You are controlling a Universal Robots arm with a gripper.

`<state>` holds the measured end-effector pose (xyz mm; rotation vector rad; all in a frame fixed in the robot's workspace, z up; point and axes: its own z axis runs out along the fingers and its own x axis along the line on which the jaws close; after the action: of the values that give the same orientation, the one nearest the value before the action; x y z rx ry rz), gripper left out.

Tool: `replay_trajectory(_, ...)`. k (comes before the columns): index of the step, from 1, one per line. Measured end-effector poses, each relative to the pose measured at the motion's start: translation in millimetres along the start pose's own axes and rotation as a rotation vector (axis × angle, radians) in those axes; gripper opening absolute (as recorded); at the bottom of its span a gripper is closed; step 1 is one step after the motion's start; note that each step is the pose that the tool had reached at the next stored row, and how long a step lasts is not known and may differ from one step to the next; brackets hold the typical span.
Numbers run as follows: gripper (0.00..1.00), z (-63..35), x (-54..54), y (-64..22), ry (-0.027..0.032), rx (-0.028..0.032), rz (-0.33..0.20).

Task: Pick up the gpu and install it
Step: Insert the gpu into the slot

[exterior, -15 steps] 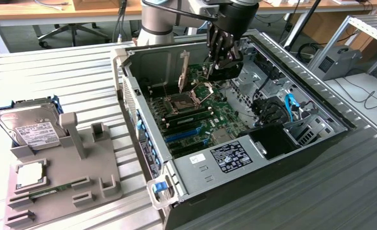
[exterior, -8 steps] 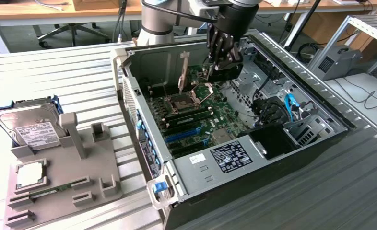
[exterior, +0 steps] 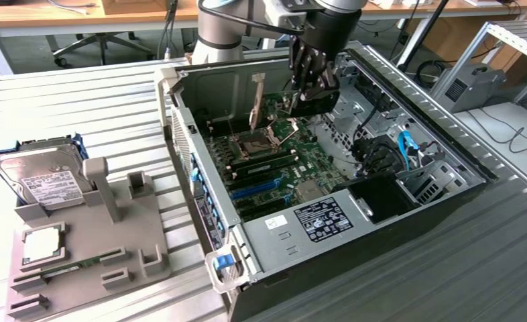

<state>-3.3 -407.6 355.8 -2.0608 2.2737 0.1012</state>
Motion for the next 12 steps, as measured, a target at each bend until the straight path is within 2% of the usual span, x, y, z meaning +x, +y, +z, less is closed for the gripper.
replay_trajectory(12,0.28,3.6,2.7,-0.2,0.0001,0.0000,0.000)
